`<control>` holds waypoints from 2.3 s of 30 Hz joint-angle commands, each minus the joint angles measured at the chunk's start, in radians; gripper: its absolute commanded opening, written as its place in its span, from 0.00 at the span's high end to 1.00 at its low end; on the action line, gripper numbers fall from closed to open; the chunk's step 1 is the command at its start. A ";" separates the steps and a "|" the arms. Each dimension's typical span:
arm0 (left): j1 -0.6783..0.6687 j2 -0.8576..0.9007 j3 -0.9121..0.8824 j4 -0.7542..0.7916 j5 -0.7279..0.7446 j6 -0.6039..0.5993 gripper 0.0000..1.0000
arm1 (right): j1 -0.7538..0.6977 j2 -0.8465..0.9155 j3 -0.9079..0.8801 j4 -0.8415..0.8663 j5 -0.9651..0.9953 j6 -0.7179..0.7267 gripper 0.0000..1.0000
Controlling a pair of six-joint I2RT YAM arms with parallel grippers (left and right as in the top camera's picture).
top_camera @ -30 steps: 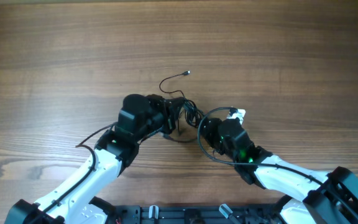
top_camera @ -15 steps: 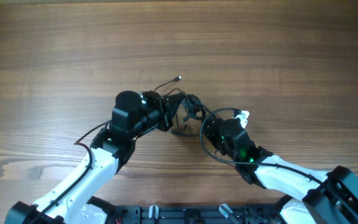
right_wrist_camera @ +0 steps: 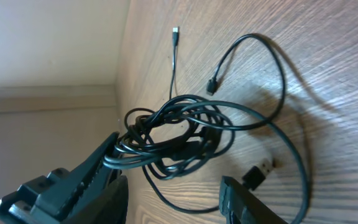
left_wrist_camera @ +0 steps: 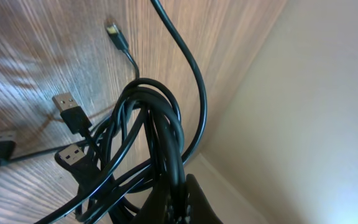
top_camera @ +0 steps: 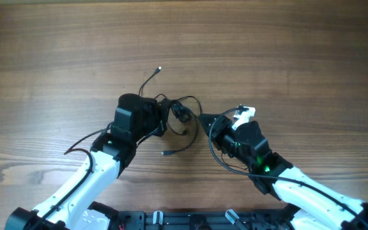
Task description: Untangle cables
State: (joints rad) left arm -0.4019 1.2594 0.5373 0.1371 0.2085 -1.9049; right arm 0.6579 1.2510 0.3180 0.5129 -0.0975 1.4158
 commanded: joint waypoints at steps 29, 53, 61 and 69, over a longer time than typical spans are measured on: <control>-0.150 -0.006 0.005 0.151 0.225 -0.201 0.96 | -0.027 0.161 -0.002 0.028 0.224 0.001 0.54; -0.046 -0.006 0.005 -0.112 0.646 1.299 0.96 | -0.287 0.156 -0.002 0.010 0.057 -0.186 0.54; -0.046 -0.006 0.005 -0.187 0.280 1.242 0.59 | -0.473 0.156 -0.002 0.017 -0.161 -0.318 0.54; -0.046 -0.006 0.005 -0.195 -0.049 0.800 0.02 | -0.502 0.156 -0.002 -0.027 -0.244 -0.427 0.52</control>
State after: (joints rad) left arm -0.4496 1.2594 0.5396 -0.0570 0.3519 -0.8497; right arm 0.1600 1.4025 0.3164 0.5098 -0.3019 1.0687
